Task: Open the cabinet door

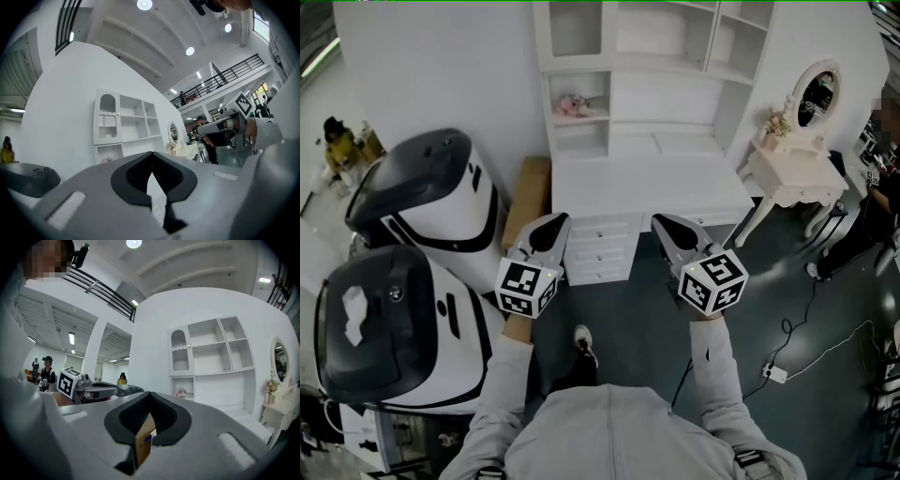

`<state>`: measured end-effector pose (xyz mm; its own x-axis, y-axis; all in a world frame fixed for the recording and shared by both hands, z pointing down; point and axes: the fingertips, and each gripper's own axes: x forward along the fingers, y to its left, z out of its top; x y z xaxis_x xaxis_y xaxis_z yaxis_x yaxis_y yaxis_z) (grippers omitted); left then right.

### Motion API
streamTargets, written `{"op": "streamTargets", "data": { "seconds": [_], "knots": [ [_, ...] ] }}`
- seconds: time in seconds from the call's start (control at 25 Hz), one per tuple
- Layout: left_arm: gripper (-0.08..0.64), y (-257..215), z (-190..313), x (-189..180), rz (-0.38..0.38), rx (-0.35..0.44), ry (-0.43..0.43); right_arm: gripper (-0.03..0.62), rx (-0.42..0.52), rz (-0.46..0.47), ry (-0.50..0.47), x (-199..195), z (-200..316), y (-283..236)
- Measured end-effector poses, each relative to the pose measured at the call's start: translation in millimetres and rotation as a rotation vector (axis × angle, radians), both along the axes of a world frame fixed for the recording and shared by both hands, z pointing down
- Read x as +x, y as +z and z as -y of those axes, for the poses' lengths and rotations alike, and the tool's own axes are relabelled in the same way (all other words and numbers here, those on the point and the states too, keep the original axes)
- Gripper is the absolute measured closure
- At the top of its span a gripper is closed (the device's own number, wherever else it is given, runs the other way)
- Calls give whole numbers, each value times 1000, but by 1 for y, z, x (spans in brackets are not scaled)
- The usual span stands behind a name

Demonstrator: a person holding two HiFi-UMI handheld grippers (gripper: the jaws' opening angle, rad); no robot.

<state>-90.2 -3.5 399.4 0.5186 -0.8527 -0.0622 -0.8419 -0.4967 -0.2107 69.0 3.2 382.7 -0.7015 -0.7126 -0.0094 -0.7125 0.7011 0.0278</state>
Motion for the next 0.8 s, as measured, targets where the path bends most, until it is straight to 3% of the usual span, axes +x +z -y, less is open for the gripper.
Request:
{"op": "streamTargets", "data": {
  "seconds": [0.4,0.8],
  "knots": [
    [542,-28,150,-31,18,12,25,591,26,-8,28,-26,141,-33],
    [543,-29,259,-52,9,-3,53,591,35,-27,62,-45,247,-46]
  ]
}}
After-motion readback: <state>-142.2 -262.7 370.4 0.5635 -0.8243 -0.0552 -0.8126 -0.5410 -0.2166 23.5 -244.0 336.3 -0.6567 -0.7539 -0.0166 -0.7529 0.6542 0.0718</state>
